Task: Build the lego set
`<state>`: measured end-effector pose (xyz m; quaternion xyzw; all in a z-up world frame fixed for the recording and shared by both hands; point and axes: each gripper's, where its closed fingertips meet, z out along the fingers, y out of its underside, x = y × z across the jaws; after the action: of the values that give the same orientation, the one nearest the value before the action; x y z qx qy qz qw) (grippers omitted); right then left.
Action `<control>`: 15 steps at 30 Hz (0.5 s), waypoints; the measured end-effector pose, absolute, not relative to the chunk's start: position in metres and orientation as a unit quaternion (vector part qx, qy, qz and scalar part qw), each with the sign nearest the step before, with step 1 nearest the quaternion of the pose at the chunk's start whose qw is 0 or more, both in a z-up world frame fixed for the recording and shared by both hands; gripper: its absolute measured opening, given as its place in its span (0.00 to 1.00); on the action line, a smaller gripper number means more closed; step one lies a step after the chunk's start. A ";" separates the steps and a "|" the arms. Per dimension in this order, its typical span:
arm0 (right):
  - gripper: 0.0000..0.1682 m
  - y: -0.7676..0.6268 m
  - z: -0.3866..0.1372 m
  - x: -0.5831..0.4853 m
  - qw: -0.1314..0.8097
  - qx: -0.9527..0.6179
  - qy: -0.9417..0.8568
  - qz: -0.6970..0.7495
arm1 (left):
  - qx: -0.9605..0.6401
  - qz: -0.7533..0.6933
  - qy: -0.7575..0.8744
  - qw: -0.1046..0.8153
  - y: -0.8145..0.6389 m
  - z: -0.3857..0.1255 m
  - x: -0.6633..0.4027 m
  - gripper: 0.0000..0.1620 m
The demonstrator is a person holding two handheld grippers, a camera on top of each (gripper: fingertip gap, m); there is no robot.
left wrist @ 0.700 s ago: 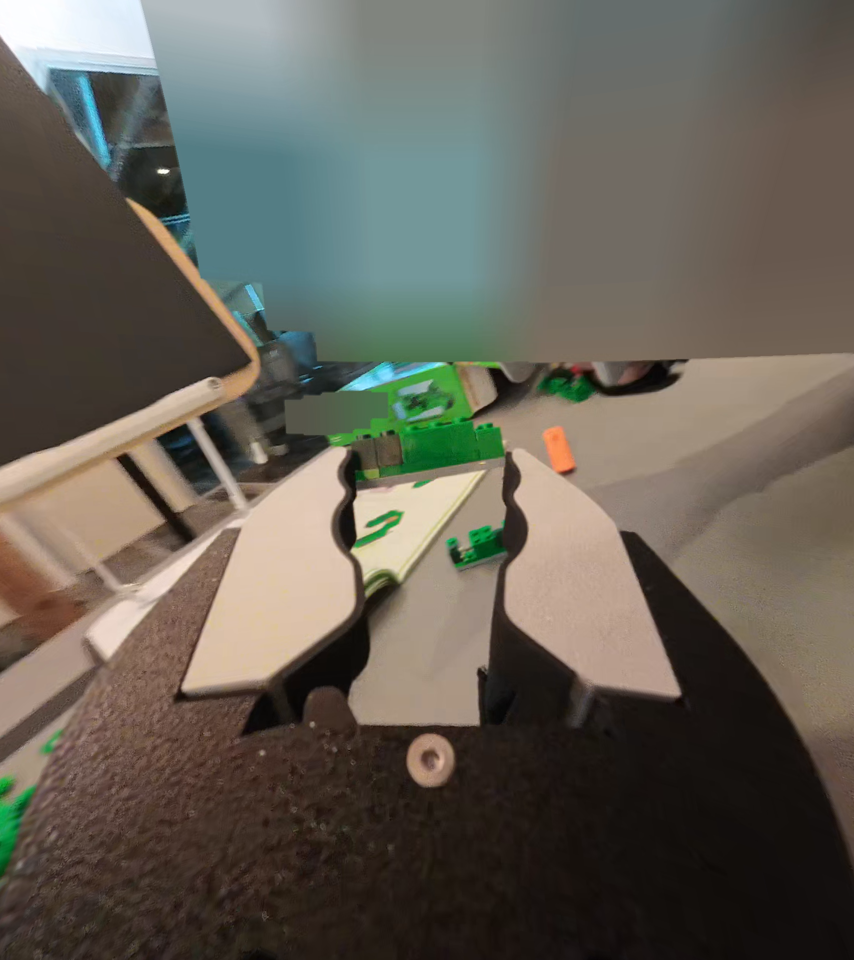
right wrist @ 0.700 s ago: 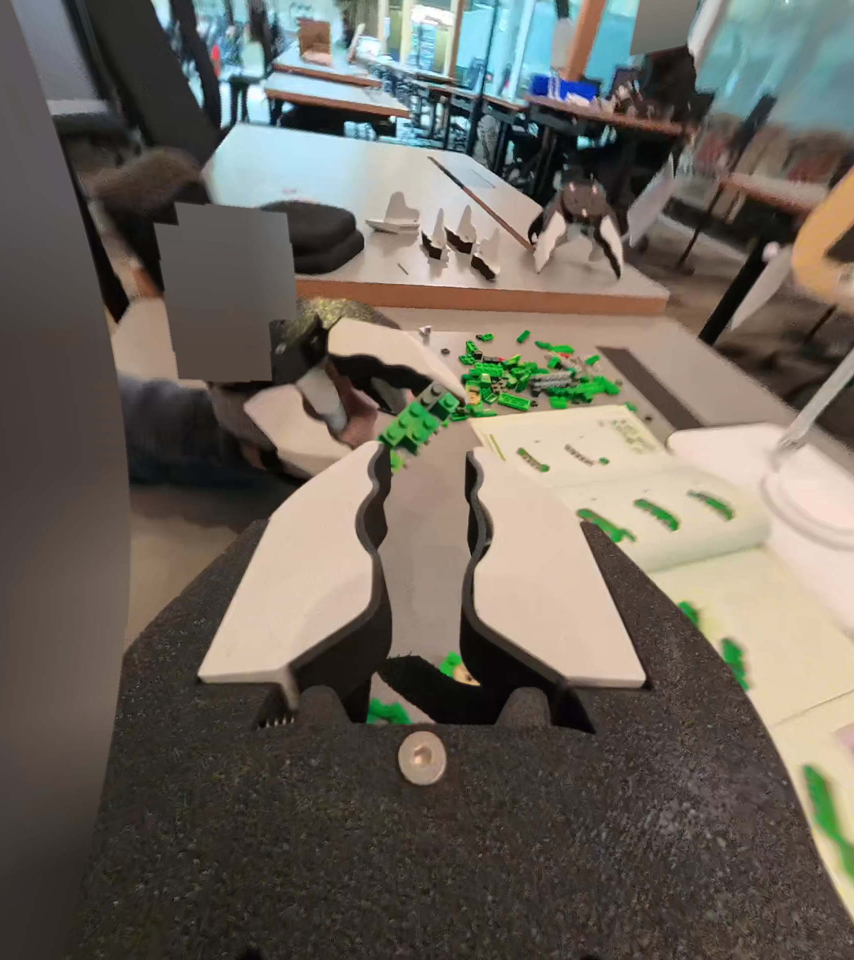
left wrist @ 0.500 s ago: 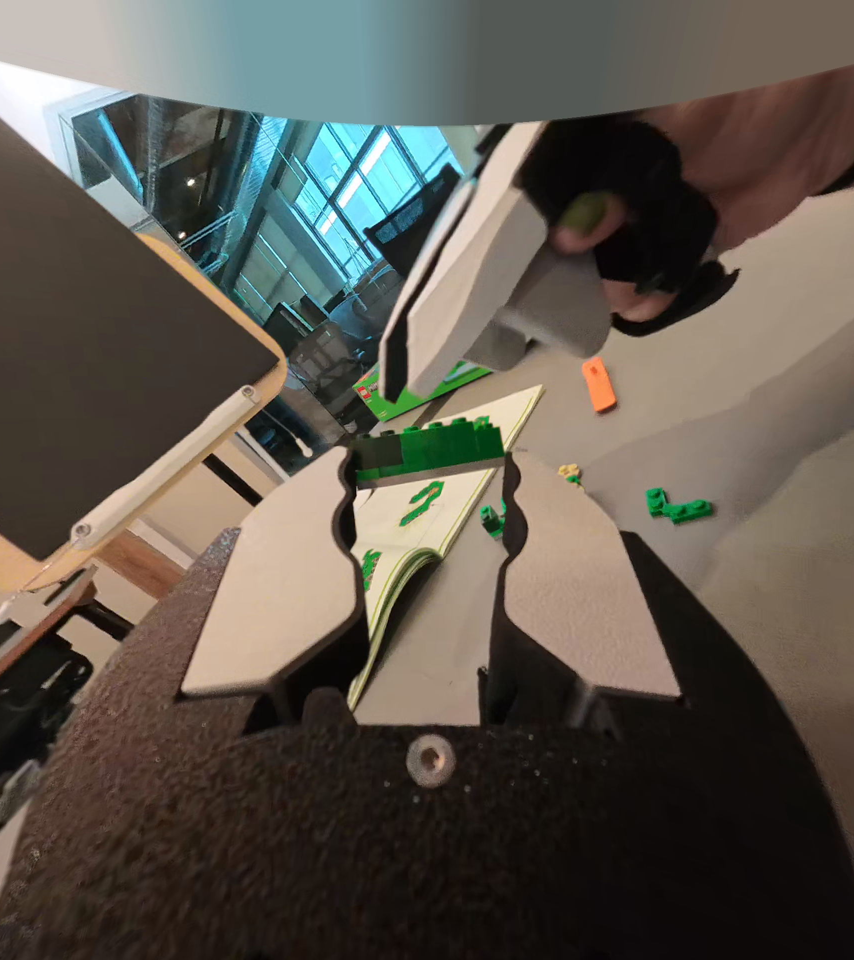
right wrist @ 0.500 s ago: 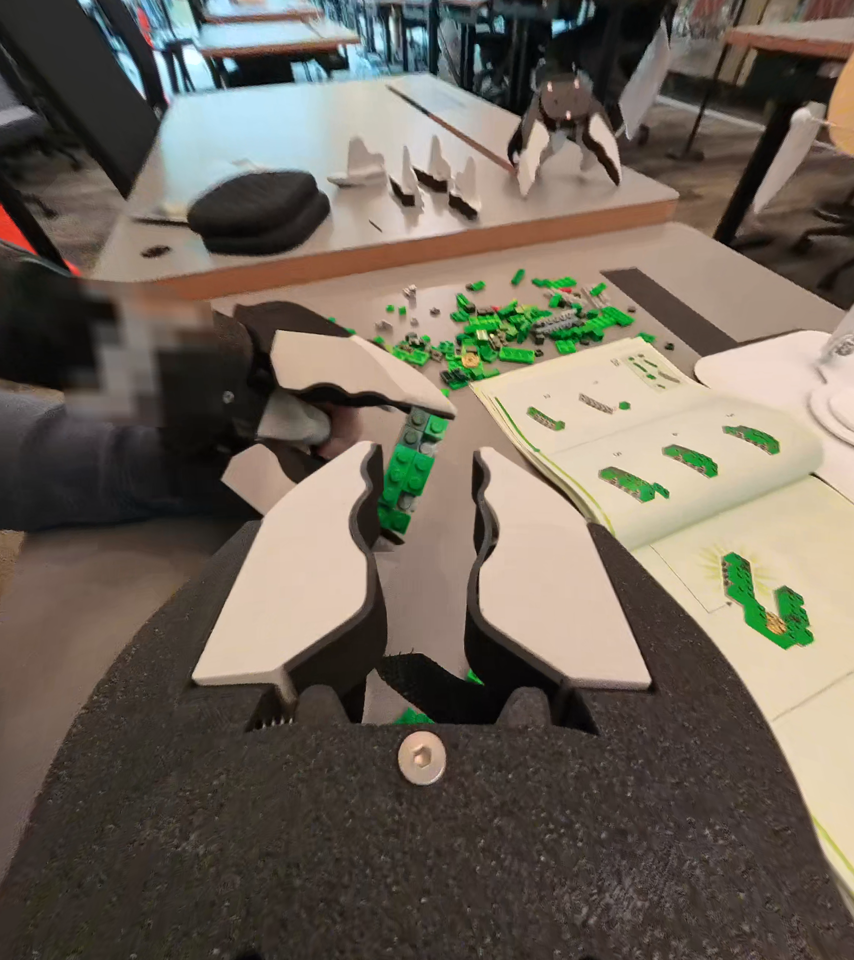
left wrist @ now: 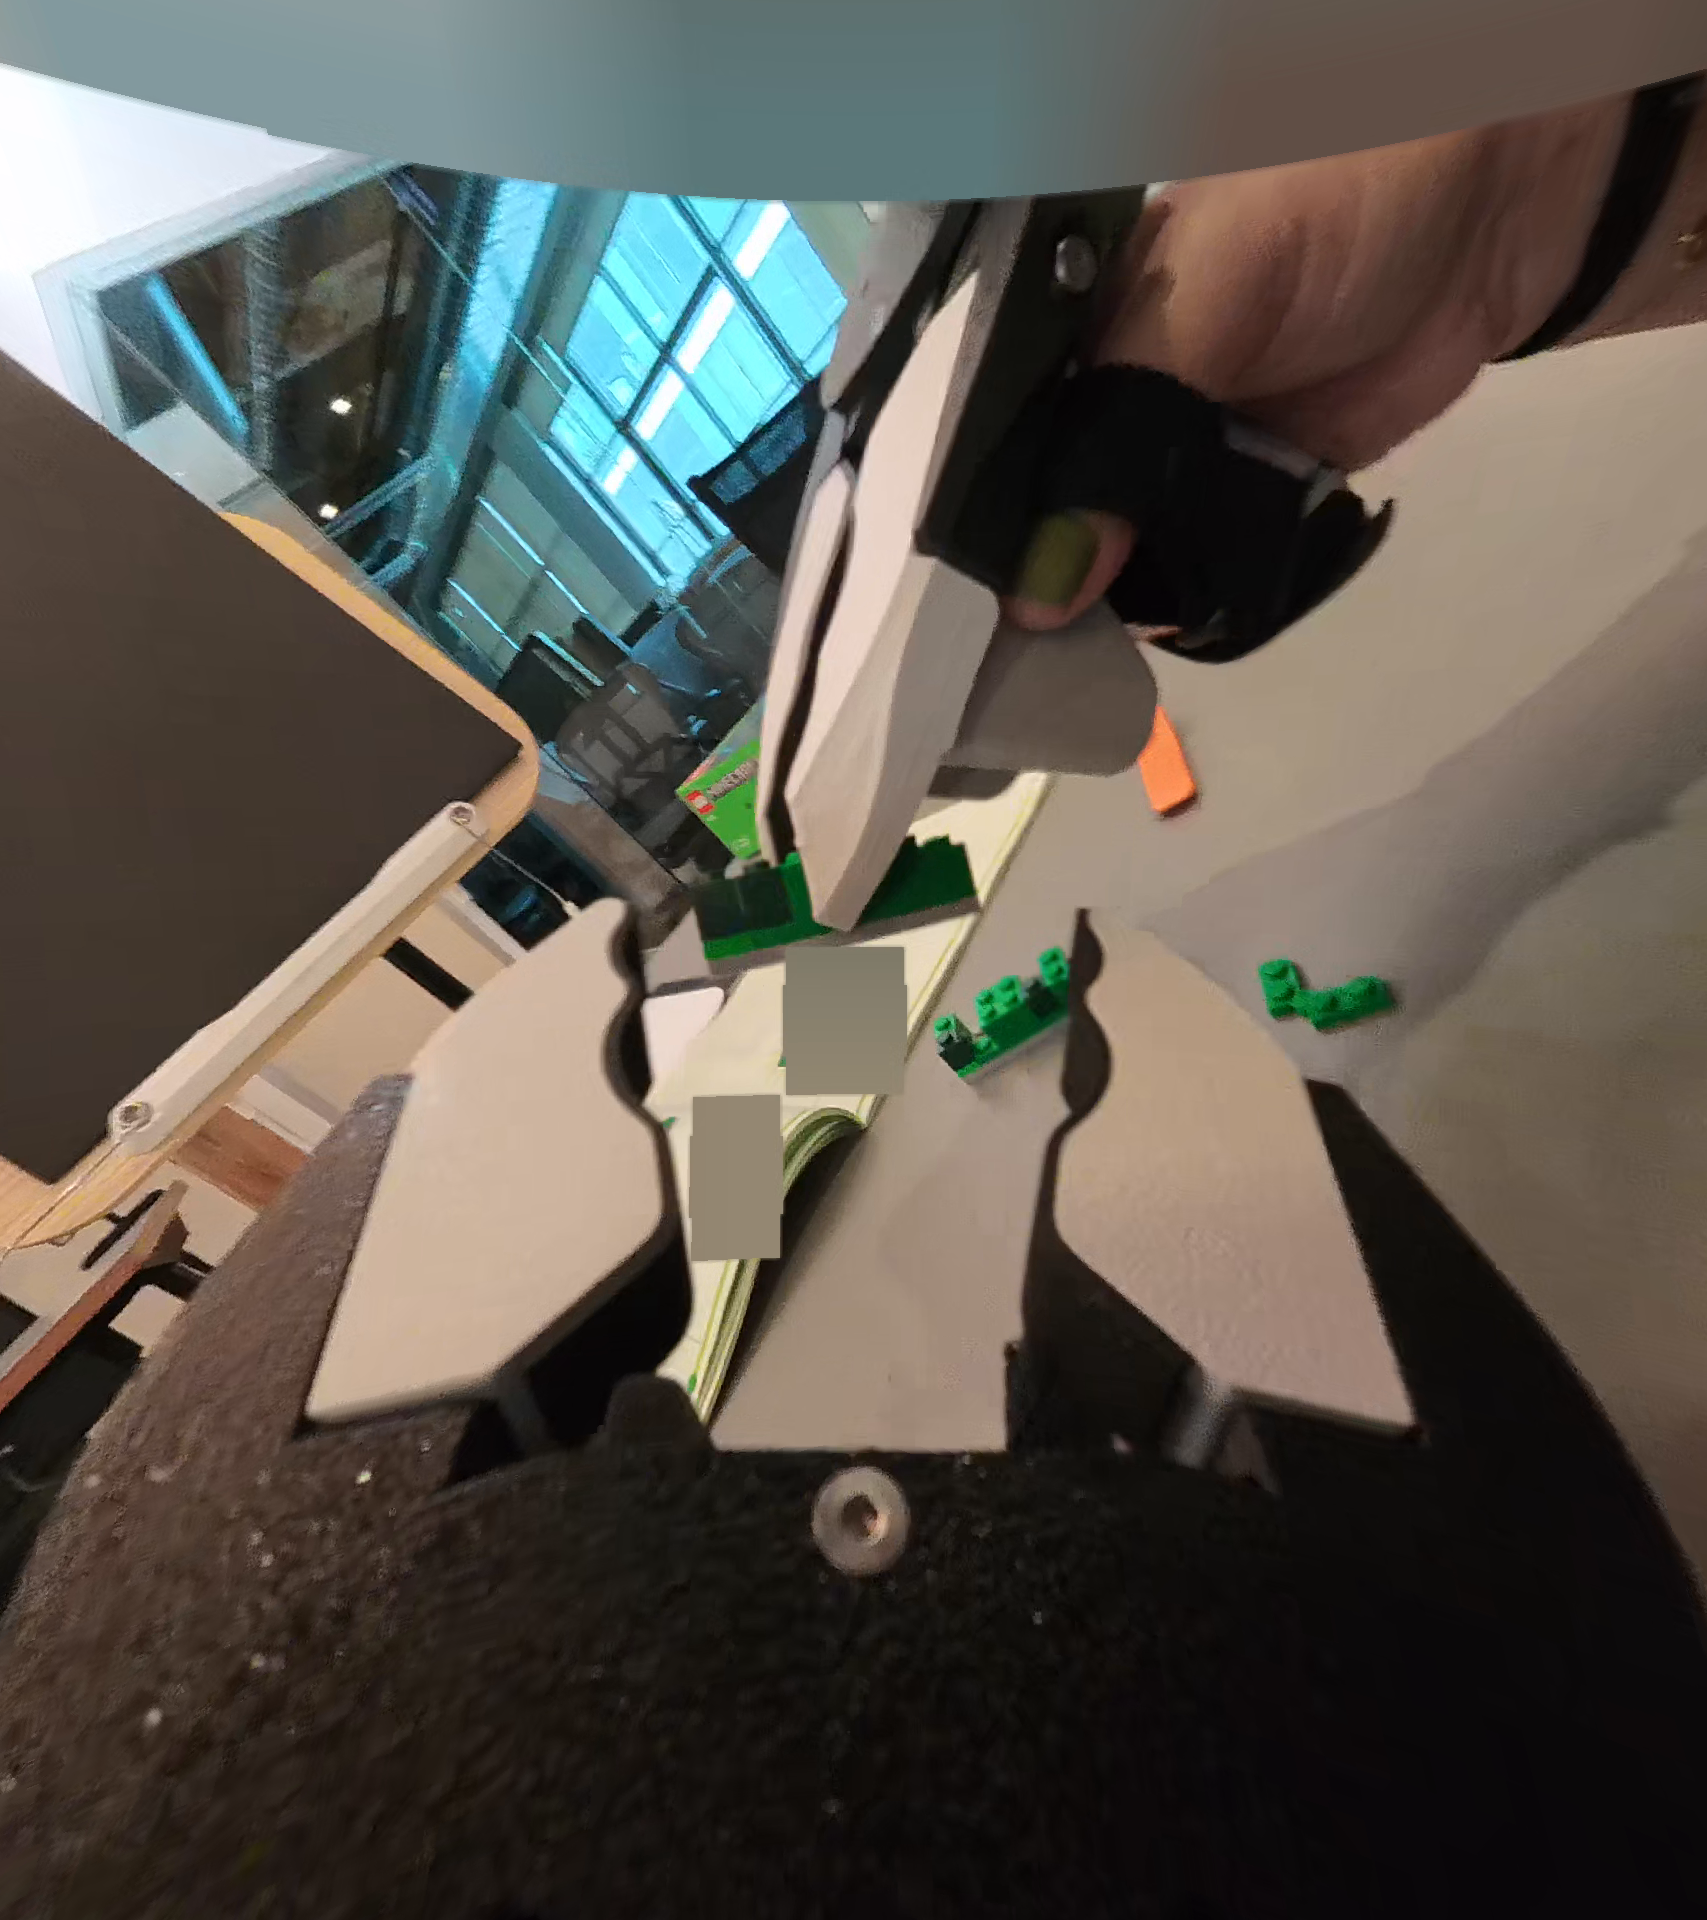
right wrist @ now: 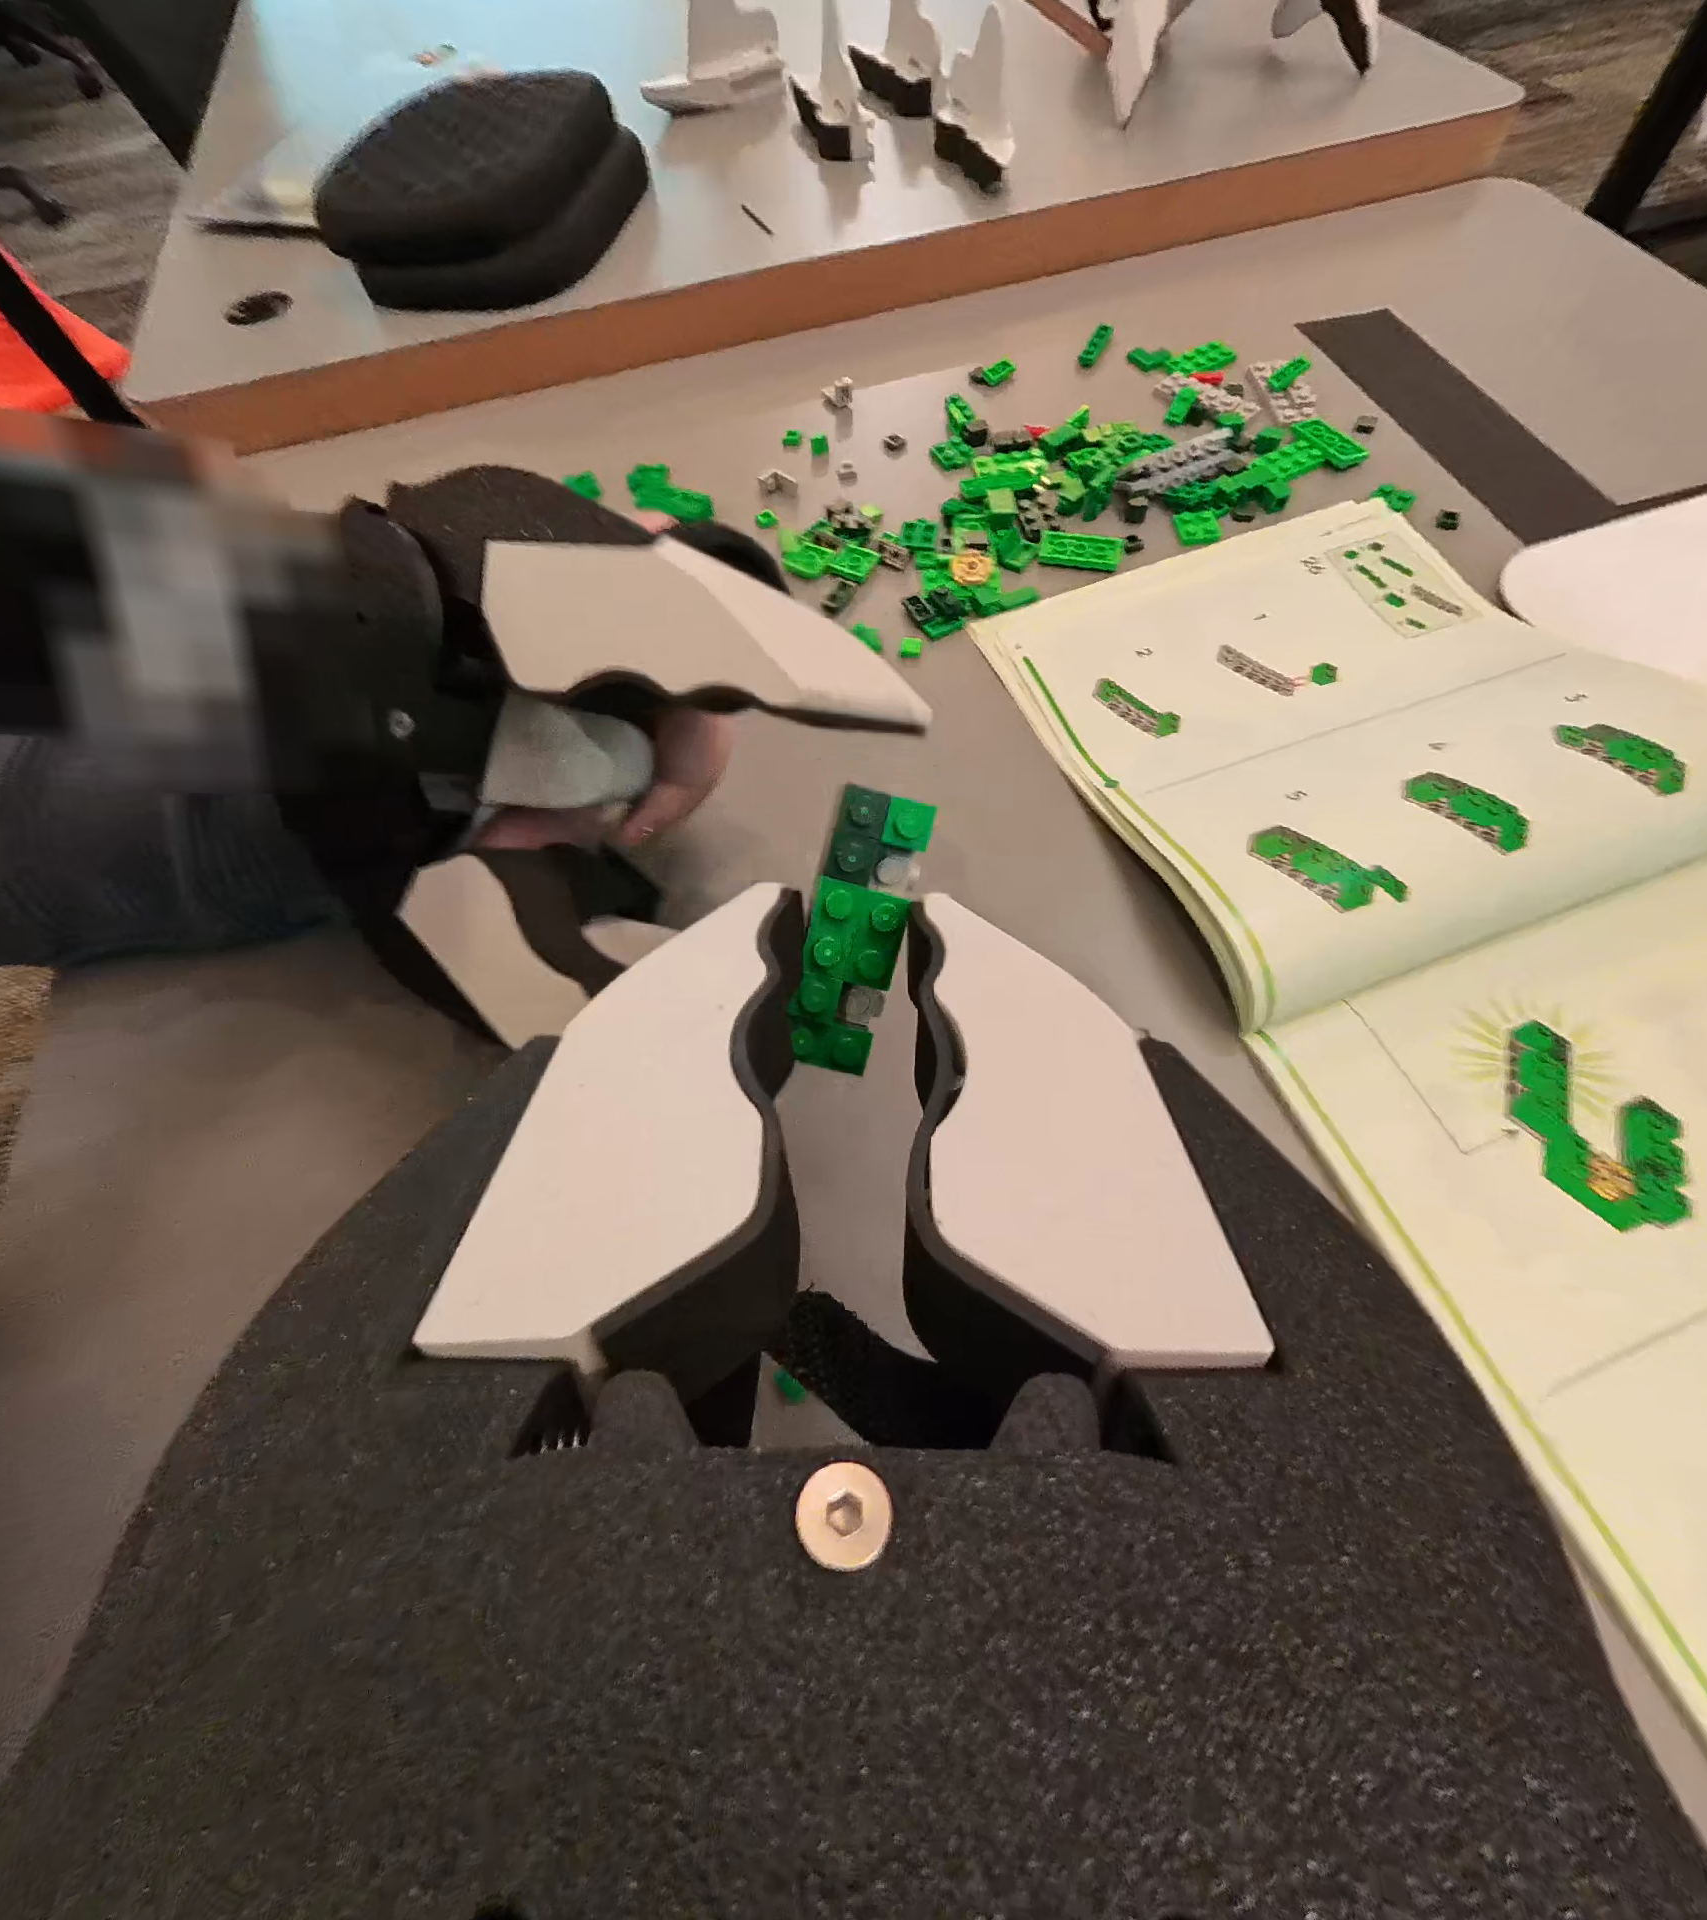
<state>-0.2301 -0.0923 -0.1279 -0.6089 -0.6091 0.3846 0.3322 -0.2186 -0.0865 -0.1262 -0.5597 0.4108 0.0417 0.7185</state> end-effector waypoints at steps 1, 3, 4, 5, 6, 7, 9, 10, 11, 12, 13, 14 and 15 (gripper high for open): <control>0.11 -0.086 -0.130 -0.228 0.339 -0.612 -0.611 0.370 | -0.566 0.038 0.412 0.713 -0.086 -0.128 -0.220 0.52; 0.11 -0.073 -0.136 -0.225 0.350 -0.616 -0.618 0.341 | -0.572 0.022 0.407 0.711 -0.088 -0.126 -0.226 0.56; 0.11 -0.068 -0.141 -0.223 0.350 -0.618 -0.625 0.322 | -0.574 0.012 0.399 0.715 -0.089 -0.124 -0.231 0.57; 0.11 -0.065 -0.148 -0.221 0.345 -0.618 -0.638 0.302 | -0.576 0.005 0.385 0.721 -0.089 -0.120 -0.239 0.57; 0.11 -0.067 -0.156 -0.220 0.331 -0.615 -0.655 0.289 | -0.578 0.001 0.367 0.729 -0.088 -0.116 -0.248 0.57; 0.11 -0.075 -0.163 -0.220 0.307 -0.606 -0.674 0.289 | -0.580 0.000 0.348 0.737 -0.088 -0.112 -0.258 0.57; 0.11 -0.091 -0.177 -0.224 0.264 -0.599 -0.698 0.291 | -0.585 0.005 0.306 0.751 -0.084 -0.107 -0.279 0.55; 0.11 -0.098 -0.184 -0.226 0.247 -0.595 -0.709 0.287 | -0.589 0.005 0.291 0.754 -0.083 -0.106 -0.287 0.52; 0.11 -0.102 -0.191 -0.227 0.233 -0.594 -0.719 0.276 | -0.596 0.004 0.282 0.752 -0.082 -0.107 -0.293 0.50; 0.11 -0.104 -0.199 -0.229 0.223 -0.593 -0.729 0.259 | -0.605 0.000 0.282 0.745 -0.082 -0.110 -0.296 0.50; 0.11 -0.106 -0.205 -0.230 0.214 -0.590 -0.738 0.246 | -0.615 -0.008 0.291 0.733 -0.083 -0.114 -0.296 0.46; 0.11 -0.108 -0.210 -0.231 0.207 -0.590 -0.743 0.239 | -0.626 -0.025 0.310 0.715 -0.085 -0.119 -0.293 0.39; 0.11 -0.109 -0.214 -0.233 0.201 -0.590 -0.745 0.238 | -0.636 -0.049 0.335 0.694 -0.089 -0.126 -0.287 0.32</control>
<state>-0.2334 -0.1092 -0.2136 -0.5901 -0.7448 0.2377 0.2013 -0.2873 -0.0888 -0.1258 -0.6359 0.3347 -0.0491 0.6937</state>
